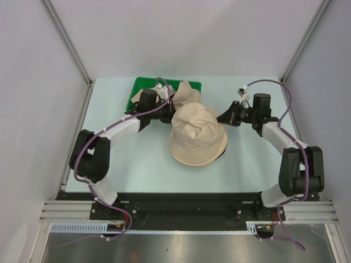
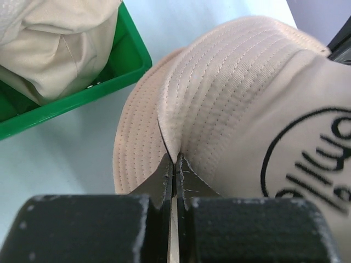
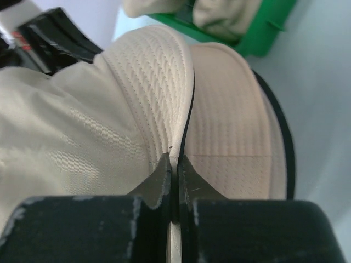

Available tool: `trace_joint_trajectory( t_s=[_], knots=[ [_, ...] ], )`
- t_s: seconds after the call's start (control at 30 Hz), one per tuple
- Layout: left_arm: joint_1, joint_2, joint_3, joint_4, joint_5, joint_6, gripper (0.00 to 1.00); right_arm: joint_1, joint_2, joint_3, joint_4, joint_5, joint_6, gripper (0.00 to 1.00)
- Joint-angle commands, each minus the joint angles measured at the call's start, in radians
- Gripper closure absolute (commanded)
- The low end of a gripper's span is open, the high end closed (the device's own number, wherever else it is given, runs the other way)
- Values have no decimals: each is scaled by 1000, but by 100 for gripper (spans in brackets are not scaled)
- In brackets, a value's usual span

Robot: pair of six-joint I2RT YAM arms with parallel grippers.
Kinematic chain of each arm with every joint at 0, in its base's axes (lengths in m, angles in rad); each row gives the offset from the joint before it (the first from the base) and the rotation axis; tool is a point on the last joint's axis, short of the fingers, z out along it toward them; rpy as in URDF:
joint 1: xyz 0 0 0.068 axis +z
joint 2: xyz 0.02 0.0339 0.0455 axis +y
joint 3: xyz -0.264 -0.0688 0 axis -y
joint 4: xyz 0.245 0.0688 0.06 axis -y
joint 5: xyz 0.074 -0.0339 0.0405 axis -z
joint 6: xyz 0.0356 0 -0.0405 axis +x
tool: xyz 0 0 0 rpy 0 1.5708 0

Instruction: Stack the hats

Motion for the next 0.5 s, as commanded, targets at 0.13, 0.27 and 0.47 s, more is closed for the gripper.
trace_joint_trajectory(
  t_s=[0.13,0.27,0.47],
  knots=[
    [-11,-3,-25,-8,-98,-1,100,30,-37,-72,-315,358,-161,100],
    [-11,-6,-47,-16,-151,-10,100,44,-45,-72,-361,449,-183,100],
    [-11,-45,-18,-81,-271,-25,100,62,-79,-71,-394,486,-184,100]
  ],
)
